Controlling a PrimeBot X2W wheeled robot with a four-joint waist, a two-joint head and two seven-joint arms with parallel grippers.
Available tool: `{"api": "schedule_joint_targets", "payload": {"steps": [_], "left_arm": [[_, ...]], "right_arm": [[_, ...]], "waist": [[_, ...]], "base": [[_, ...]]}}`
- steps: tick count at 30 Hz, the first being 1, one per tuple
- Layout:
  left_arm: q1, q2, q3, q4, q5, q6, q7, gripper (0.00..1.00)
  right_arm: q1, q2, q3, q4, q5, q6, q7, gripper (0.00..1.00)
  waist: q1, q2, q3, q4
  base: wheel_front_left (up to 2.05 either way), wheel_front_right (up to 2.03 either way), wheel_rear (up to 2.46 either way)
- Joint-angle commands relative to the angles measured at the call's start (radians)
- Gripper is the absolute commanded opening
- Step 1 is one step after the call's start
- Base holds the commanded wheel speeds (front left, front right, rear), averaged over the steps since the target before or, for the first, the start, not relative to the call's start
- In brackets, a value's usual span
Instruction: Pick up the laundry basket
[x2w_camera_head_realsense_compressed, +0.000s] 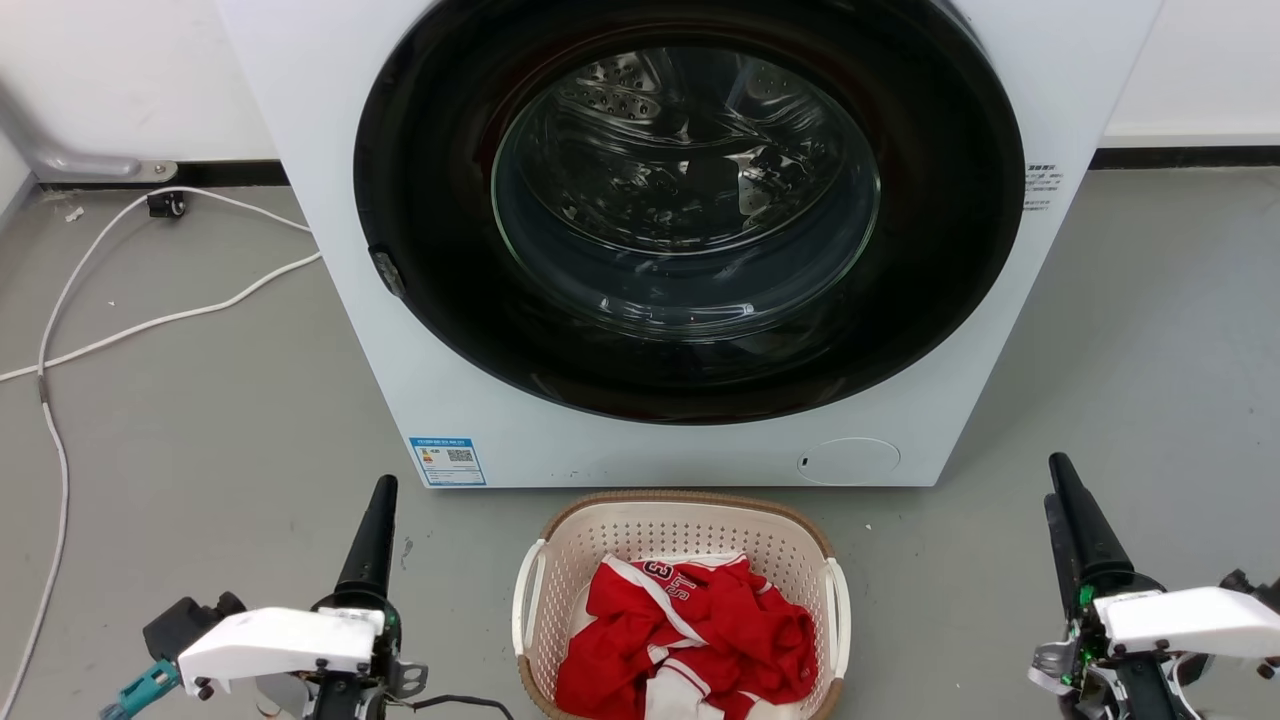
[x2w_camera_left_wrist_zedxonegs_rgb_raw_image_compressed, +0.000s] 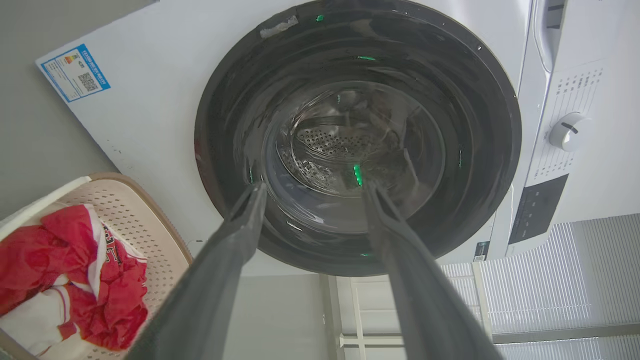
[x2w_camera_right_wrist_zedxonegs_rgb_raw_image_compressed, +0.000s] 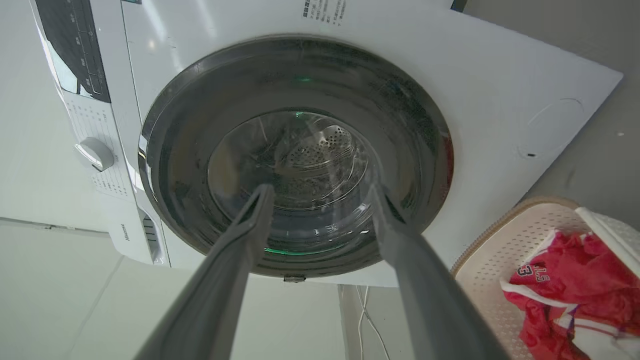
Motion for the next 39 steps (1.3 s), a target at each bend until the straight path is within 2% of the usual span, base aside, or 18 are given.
{"api": "schedule_joint_targets", "payload": {"steps": [1,7,10,18,28,39], "left_arm": [[-0.029,0.003,-0.007,-0.023,0.039,-0.001,-0.009,1.00],[-0.023,0.003,-0.028,-0.055,0.187,-0.001,-0.033,1.00],[-0.020,0.003,-0.046,-0.067,0.285,0.010,-0.049,1.00],[-0.013,0.003,-0.083,-0.069,0.460,0.032,-0.078,1.00],[-0.017,0.003,-0.122,-0.062,0.629,0.055,-0.111,1.00],[-0.019,0.005,-0.151,-0.058,0.781,0.076,-0.144,1.00]], "right_arm": [[-0.015,-0.007,0.004,-0.024,-0.039,0.000,-0.008,1.00],[-0.010,-0.001,0.011,-0.054,-0.200,0.000,-0.033,1.00],[-0.007,0.000,0.022,-0.066,-0.305,0.000,-0.048,1.00],[-0.005,0.001,0.046,-0.072,-0.508,0.000,-0.077,1.00],[0.002,0.001,0.059,-0.073,-0.729,0.000,-0.097,1.00],[0.013,0.002,0.062,-0.084,-0.897,0.000,-0.110,1.00]], "waist": [[0.0000,0.0000,0.000,0.000],[0.0000,0.0000,0.001,0.000],[0.0000,0.0000,0.001,0.000],[0.0000,0.0000,0.000,0.001],[0.0000,0.0000,0.000,0.005],[0.0000,0.0000,0.000,0.005]], "base": [[0.00,0.00,0.00],[0.00,0.00,0.00],[0.00,0.00,0.00],[0.00,0.00,0.00],[0.00,0.00,0.00],[0.00,0.00,0.00]]}}
